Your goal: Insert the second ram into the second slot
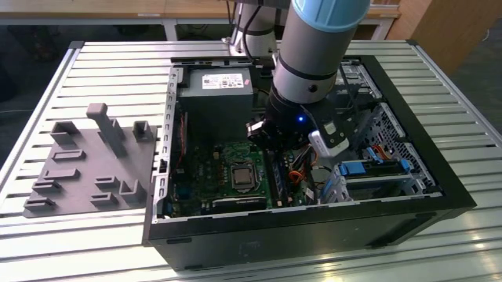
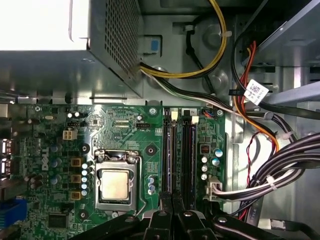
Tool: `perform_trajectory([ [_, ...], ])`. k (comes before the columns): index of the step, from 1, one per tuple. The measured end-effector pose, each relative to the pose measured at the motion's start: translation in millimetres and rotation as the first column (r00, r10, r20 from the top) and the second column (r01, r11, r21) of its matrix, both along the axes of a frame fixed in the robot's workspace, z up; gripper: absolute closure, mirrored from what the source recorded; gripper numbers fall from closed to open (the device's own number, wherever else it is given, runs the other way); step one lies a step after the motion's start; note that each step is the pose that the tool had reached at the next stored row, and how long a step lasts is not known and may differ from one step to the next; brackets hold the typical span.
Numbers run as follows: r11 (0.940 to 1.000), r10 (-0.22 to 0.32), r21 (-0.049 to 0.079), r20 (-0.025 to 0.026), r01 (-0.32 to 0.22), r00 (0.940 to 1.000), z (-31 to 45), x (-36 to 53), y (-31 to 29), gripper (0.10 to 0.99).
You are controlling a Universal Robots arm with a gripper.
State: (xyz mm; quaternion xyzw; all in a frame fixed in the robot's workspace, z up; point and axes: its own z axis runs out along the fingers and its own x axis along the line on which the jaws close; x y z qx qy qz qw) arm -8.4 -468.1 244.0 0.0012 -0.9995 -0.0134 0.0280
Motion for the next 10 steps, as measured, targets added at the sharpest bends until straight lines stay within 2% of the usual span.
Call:
perform_trajectory([
  [10,1.0000,0.000,0.001,0.0000,0.000,1.0000,-5.8,0.9,0.2,0.969],
])
